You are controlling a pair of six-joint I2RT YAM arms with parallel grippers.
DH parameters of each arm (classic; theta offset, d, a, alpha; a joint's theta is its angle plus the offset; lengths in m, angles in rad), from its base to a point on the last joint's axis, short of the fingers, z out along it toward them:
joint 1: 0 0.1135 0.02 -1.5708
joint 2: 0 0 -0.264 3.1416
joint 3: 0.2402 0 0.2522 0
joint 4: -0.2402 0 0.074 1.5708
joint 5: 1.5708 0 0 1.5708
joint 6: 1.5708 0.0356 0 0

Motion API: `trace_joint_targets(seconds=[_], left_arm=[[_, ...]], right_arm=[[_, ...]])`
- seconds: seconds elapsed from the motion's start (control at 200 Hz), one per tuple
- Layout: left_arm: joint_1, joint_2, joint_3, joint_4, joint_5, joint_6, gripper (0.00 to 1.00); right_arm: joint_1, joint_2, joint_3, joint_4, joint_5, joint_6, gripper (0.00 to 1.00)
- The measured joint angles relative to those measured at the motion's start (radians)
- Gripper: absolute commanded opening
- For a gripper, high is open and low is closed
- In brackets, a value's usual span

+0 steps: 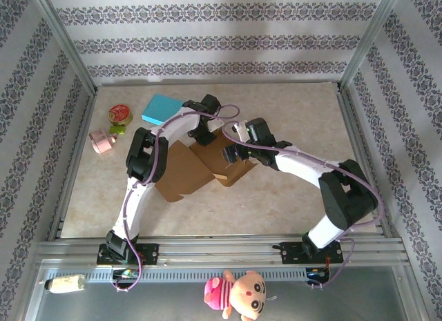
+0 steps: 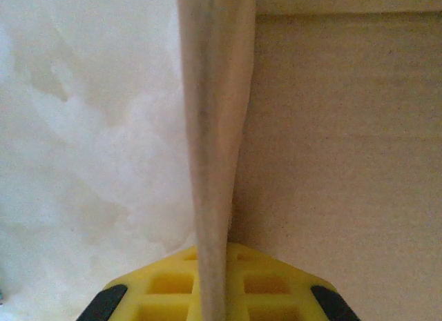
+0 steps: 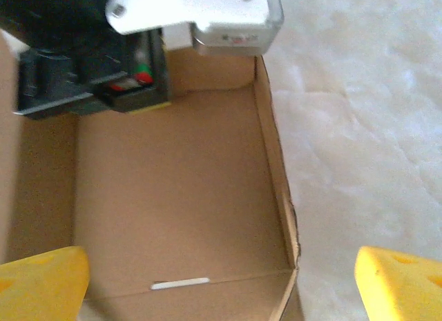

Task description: Fold the paper box

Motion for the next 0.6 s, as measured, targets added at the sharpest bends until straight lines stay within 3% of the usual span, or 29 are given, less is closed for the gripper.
trace_joint_targets(seconds=[0.17,0.325,0.465,0.6], left_arm=[[-0.01,-0.001,-0.011,0.024,-0.033,0.014,0.11],[-0.01,-0.011,-0.037,0.056,-0.04,0.021,0.3],[-0.01,-0.036,-0.065,0.079,-0.016,0.018,0.44],[-0.005,-0.087,-0.113,0.104,0.044,0.002,0.53]], right_arm=[[-0.005,0.088,0.036,-0.015,0.056,-0.048,0.9],[-0.006,0.164,0.094,-0.022,0.08,-0.076,0.78],[-0.006,0.228,0.146,-0.015,0.085,-0.081,0.51],[-0.006,0.283,0.165,0.002,0.101,-0.076,0.42]])
